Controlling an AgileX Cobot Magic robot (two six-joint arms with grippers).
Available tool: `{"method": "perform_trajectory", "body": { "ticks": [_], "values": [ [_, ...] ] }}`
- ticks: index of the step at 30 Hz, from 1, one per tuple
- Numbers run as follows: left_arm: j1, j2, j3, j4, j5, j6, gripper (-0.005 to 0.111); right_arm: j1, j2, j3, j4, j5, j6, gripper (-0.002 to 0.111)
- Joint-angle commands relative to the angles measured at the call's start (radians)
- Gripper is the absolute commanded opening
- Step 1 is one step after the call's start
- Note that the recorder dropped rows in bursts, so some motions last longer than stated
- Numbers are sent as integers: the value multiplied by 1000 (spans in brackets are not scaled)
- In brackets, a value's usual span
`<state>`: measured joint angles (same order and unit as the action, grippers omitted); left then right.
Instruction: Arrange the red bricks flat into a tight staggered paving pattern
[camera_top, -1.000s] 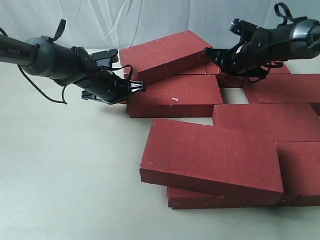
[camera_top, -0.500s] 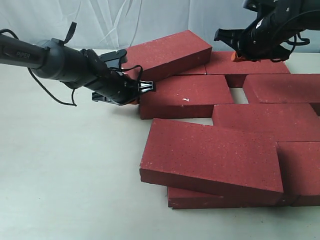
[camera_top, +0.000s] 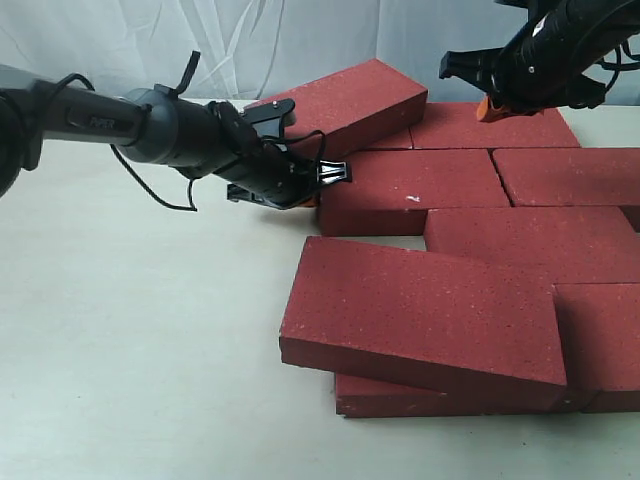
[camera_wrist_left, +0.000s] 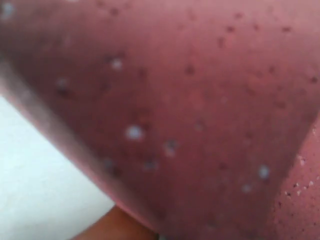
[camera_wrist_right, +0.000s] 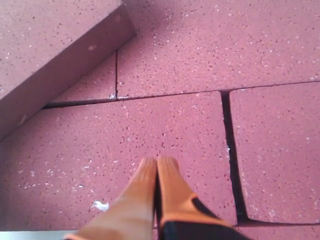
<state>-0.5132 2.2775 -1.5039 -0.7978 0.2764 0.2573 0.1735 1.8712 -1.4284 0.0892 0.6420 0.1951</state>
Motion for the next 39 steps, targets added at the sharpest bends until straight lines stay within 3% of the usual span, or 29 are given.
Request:
{"method": "perform_trajectory", "body": {
  "ticks": [1, 7, 11, 15, 18, 21, 26, 33, 39],
  "values": [
    [-49, 2, -35, -21, 26, 1, 0, -6, -9, -6, -12, 8, -10, -1],
    [-56, 2, -47, -17, 46, 4, 0, -6, -9, -6, -16, 26, -10, -1],
    [-21, 2, -47, -13, 156, -4, 0, -6, -15, -6, -16, 82, -10, -1],
    [6, -25, -44, 101, 285, -64, 0, -6, -47, -6, -41, 134, -10, -1],
    [2, -85, -12, 257, 298, -185, 0, -6, -92, -2, -66, 177, -10, -1],
    [2, -139, 23, 275, 312, -206, 0, -6, -135, -2, -89, 252, -10, -1],
    [2, -297, 179, 294, 319, -221, 0, -4, -230, 23, -69, 376, -10, -1],
    [2, -553, 432, 344, 269, -221, 0, -4, -451, 344, -62, 277, -10, -1],
    [2, -656, 511, 377, 269, -221, 0, -4, -529, 437, -62, 265, -10, -1]
  ]
}}
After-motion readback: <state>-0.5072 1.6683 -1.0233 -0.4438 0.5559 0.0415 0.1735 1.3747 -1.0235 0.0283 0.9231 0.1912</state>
